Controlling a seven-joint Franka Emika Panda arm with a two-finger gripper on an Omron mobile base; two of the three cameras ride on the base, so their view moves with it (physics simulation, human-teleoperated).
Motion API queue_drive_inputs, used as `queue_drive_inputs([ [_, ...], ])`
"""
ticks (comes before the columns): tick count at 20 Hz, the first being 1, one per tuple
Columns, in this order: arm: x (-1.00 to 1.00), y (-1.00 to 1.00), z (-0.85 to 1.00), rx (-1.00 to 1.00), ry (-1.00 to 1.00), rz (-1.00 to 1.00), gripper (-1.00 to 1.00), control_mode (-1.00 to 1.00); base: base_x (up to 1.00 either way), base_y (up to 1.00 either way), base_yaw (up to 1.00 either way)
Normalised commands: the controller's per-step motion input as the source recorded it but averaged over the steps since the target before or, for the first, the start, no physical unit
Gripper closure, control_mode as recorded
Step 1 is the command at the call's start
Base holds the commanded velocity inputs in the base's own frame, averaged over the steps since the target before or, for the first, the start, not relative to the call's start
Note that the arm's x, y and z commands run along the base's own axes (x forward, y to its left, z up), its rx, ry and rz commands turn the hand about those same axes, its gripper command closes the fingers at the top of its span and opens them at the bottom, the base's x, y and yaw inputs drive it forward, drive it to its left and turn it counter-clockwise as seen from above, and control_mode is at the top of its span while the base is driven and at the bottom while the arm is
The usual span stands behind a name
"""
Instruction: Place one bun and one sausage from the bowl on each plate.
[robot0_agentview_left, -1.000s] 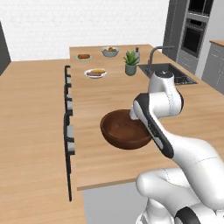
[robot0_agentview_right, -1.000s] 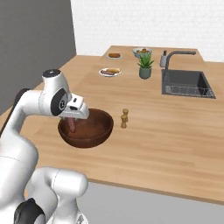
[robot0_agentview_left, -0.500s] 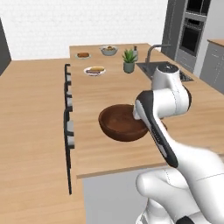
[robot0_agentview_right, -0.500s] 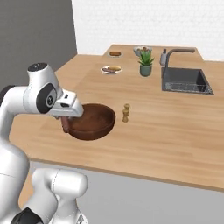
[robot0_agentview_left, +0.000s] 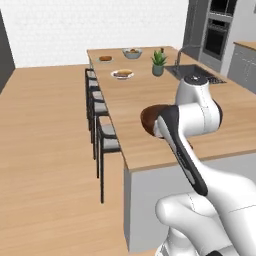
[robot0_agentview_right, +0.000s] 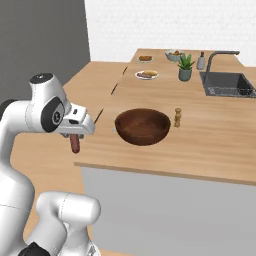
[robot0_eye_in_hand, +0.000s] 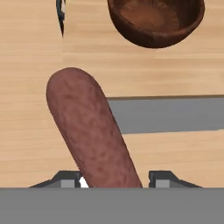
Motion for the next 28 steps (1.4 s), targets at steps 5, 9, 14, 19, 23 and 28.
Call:
queue_drive_inputs([
  [5, 0.0, 0.0, 0.0, 0.0, 0.0, 0.0, 1.0, 1.0, 0.22, 1.0, -0.01],
  [9, 0.0, 0.0, 0.0, 0.0, 0.0, 0.0, 1.0, 1.0, 0.23, 1.0, -0.02],
  [14, 0.0, 0.0, 0.0, 0.0, 0.0, 0.0, 1.0, 1.0, 0.45, 1.0, -0.03],
  [19, 0.0, 0.0, 0.0, 0.0, 0.0, 0.0, 1.0, 1.0, 0.8, 1.0, -0.03],
  [23, 0.0, 0.0, 0.0, 0.0, 0.0, 0.0, 1.0, 1.0, 1.0, 0.64, -0.1],
  [28, 0.0, 0.0, 0.0, 0.0, 0.0, 0.0, 1.0, 1.0, 1.0, 0.26, -0.09],
])
